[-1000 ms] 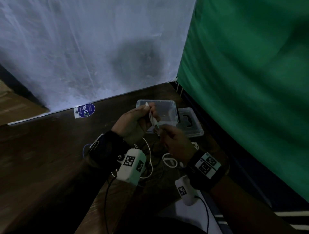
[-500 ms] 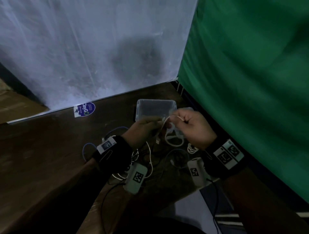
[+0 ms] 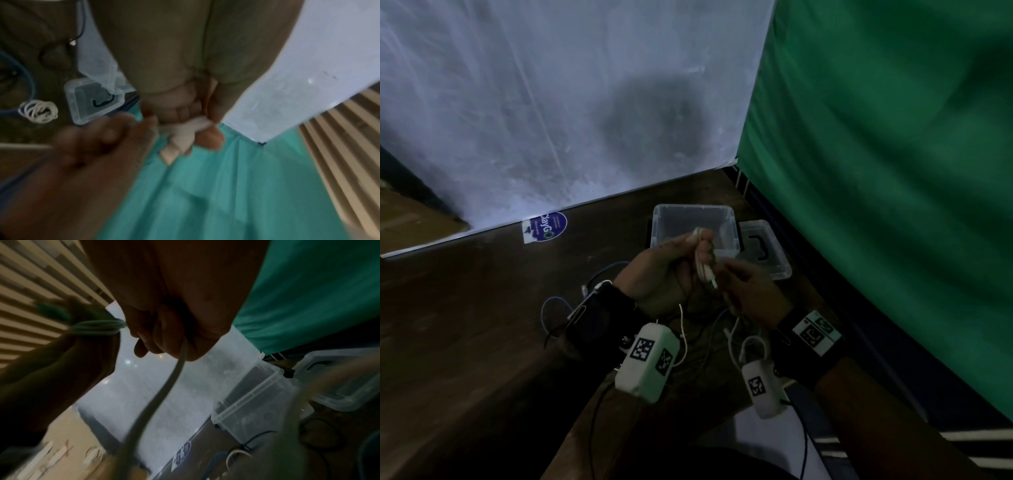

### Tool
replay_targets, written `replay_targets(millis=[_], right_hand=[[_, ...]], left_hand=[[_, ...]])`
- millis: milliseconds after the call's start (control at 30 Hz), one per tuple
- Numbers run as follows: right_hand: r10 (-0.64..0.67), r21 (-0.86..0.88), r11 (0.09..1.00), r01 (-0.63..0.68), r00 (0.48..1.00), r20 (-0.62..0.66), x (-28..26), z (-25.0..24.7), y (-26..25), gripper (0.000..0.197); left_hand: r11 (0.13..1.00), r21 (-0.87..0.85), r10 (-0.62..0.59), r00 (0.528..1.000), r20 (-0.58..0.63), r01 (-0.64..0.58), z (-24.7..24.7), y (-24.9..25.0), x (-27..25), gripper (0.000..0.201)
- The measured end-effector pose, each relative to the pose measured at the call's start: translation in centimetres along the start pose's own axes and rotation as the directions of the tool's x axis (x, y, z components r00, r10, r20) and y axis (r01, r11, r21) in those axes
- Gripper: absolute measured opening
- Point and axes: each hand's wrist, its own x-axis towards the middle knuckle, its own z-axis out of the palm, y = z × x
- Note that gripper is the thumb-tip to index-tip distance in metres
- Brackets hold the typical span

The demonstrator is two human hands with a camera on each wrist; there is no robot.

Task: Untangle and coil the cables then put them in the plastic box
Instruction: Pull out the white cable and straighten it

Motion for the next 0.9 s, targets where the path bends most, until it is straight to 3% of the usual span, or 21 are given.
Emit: replay_targets(millis=[100,200,300,367,400,500,567,667,900], right_hand=[[0.025,-0.047,0.999,-0.022,0.998,0.054,-0.3,1.5,0.6,0.022],[-0.015,-0.114,0.993,0.028,0.993,0.12,-0.8,2.5,1.0,0.021],[-0.046,-0.279,0.955,0.098,0.981,0.186,-1.3,2.5,0.2,0.022],[-0.072,-0.364,0.921,0.14,0.978,0.194,-1.6,1.9,-0.6,0.026],[-0.084,-0.368,0.917,0.15,0.978,0.189,-1.7,1.5,-1.3,0.025],[-0.113,-0.334,0.928,0.164,0.979,0.167,-2.0,0.1,-3.4,0.018],[-0.153,-0.309,0.931,0.194,0.976,0.154,-1.7,-1.2,-4.4,0.018],[-0.232,-0.269,0.931,0.246,0.969,0.081,-1.0,-2.9,-4.7,0.02],[-0.249,-0.078,0.966,0.246,0.968,-0.024,-0.1,-3.3,-3.1,0.015]], left_hand=[[0.988,-0.066,0.125,0.968,-0.217,-0.142,-1.1,0.5,0.7,0.024],[0.97,-0.008,0.225,0.909,-0.352,-0.243,-2.1,1.1,1.2,0.024],[0.947,0.158,0.322,0.848,-0.421,-0.281,-3.6,1.0,1.6,0.022],[0.898,0.366,0.386,0.834,-0.394,-0.243,-4.7,0.5,1.7,0.021],[0.832,0.519,0.421,0.833,-0.36,-0.196,-5.0,0.2,1.6,0.02],[0.493,0.87,0.442,0.869,-0.221,-0.029,-4.8,-0.5,1.2,0.02],[0.418,0.908,0.337,0.925,-0.177,0.022,-4.3,-0.9,1.1,0.025],[0.566,0.822,0.174,0.966,-0.192,0.062,-3.1,-1.5,0.6,0.032],[0.865,0.501,0.053,0.986,-0.157,0.033,-0.4,-1.3,0.0,0.032]])
